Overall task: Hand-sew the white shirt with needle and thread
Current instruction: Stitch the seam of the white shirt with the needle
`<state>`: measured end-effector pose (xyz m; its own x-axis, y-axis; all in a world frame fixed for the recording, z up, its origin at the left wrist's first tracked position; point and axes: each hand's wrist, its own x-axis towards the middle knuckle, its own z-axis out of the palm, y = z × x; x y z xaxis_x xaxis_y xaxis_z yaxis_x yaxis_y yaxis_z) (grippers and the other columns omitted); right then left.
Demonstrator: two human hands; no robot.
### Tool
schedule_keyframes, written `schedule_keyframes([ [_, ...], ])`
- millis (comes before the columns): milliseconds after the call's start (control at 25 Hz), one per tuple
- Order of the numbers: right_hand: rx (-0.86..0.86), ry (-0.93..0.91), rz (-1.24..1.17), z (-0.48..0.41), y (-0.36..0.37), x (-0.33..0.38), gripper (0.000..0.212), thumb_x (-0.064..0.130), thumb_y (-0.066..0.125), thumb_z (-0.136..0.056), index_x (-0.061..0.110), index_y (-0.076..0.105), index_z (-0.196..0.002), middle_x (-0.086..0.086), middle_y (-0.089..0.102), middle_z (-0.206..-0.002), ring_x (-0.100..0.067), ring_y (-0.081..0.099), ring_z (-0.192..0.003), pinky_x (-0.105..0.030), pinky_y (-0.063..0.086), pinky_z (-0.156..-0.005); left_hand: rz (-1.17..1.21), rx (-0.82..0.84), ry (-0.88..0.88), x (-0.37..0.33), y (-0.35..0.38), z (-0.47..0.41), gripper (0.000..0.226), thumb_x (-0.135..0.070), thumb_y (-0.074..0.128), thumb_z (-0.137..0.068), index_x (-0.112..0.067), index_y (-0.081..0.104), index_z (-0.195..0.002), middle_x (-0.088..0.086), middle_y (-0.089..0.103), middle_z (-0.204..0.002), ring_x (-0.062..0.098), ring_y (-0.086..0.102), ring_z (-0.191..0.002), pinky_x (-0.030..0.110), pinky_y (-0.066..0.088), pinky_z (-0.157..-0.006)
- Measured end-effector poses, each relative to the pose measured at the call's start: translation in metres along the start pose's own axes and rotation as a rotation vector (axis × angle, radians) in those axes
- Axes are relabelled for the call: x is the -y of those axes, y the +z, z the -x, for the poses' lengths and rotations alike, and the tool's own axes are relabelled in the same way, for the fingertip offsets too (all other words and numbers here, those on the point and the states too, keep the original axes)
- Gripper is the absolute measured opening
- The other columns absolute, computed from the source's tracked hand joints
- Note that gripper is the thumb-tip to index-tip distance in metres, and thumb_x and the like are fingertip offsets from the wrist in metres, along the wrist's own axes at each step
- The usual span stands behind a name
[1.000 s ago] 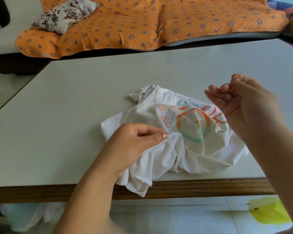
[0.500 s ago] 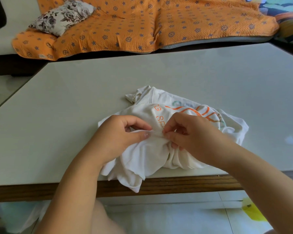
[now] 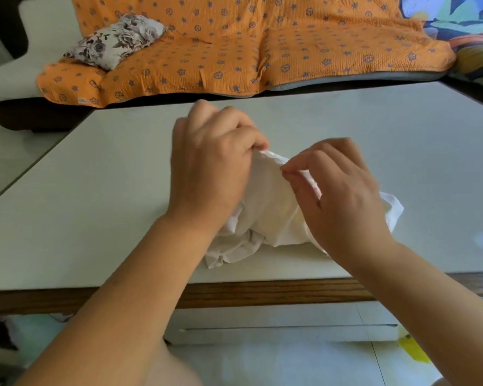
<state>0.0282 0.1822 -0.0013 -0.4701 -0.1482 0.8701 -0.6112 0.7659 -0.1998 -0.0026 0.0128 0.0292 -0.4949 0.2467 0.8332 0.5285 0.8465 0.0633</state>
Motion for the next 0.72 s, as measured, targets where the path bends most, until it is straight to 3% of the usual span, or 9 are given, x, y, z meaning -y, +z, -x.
schedule_keyframes([
  [160, 0.313, -0.042, 0.094, 0.045, 0.027, -0.001, 0.010, 0.003, 0.073, -0.079, 0.011, 0.066, -0.078, -0.004, 0.060, -0.073, -0.028, 0.055, -0.072, -0.034, 0.043, -0.065, 0.121, 0.382, -0.260, 0.010, 0.034, 0.062, 0.030, -0.023, 0.047, -0.083, -0.012, 0.075, -0.078, 0.003, 0.064, -0.088, 0.016, 0.050, -0.091, 0.035, 0.050, -0.074],
  [320, 0.456, 0.007, 0.050, 0.068, 0.033, -0.008, 0.006, 0.012, 0.064, -0.082, 0.015, 0.066, -0.076, -0.001, 0.062, -0.077, -0.024, 0.057, -0.073, -0.034, 0.048, -0.064, 0.250, 0.488, -0.383, 0.017, 0.033, 0.087, 0.023, -0.002, 0.062, -0.084, -0.015, 0.079, -0.094, -0.001, 0.069, -0.099, 0.017, 0.064, -0.092, 0.022, 0.048, -0.083],
  [440, 0.447, 0.263, -0.157, 0.062, 0.019, 0.000, 0.007, 0.018, 0.065, -0.085, 0.017, 0.070, -0.080, 0.004, 0.066, -0.084, -0.019, 0.059, -0.081, -0.024, 0.046, -0.073, 0.255, 0.353, -0.394, 0.009, 0.017, 0.085, 0.022, -0.015, 0.064, -0.081, -0.020, 0.078, -0.098, -0.007, 0.070, -0.101, 0.017, 0.060, -0.094, 0.017, 0.041, -0.089],
  [520, 0.334, 0.509, -0.272, 0.049, 0.012, 0.006, 0.006, 0.015, 0.071, -0.085, 0.021, 0.071, -0.083, 0.012, 0.066, -0.086, -0.010, 0.055, -0.086, -0.011, 0.039, -0.075, 0.172, 0.187, -0.377, -0.002, 0.002, 0.078, 0.013, -0.024, 0.064, -0.083, -0.021, 0.077, -0.087, -0.007, 0.071, -0.088, 0.013, 0.057, -0.083, 0.015, 0.039, -0.079],
  [560, 0.263, 0.624, -0.340, 0.040, 0.009, 0.010, 0.009, 0.015, 0.070, -0.085, 0.024, 0.070, -0.083, 0.015, 0.066, -0.085, -0.006, 0.054, -0.084, -0.009, 0.038, -0.074, 0.260, 0.197, -0.458, -0.010, -0.006, 0.073, 0.018, -0.029, 0.063, -0.089, -0.019, 0.076, -0.082, -0.007, 0.071, -0.081, 0.010, 0.057, -0.074, 0.016, 0.041, -0.072],
  [640, 0.140, 0.812, -0.545, 0.023, 0.002, 0.019, 0.011, 0.014, 0.068, -0.088, 0.023, 0.067, -0.082, 0.012, 0.069, -0.083, -0.003, 0.058, -0.077, -0.013, 0.043, -0.071, 0.671, 0.507, -0.838, -0.028, -0.016, 0.064, 0.041, -0.045, 0.050, -0.098, -0.017, 0.078, -0.084, -0.005, 0.075, -0.078, 0.004, 0.061, -0.066, 0.019, 0.044, -0.064],
  [720, 0.134, 0.904, -0.762, 0.014, -0.004, 0.032, 0.010, 0.010, 0.066, -0.089, 0.018, 0.066, -0.082, 0.000, 0.072, -0.083, -0.009, 0.062, -0.068, -0.022, 0.048, -0.063, 1.164, 0.781, -1.198, -0.038, -0.016, 0.062, 0.057, -0.055, 0.039, -0.098, -0.013, 0.077, -0.097, 0.002, 0.077, -0.092, 0.009, 0.067, -0.076, 0.023, 0.048, -0.068],
])
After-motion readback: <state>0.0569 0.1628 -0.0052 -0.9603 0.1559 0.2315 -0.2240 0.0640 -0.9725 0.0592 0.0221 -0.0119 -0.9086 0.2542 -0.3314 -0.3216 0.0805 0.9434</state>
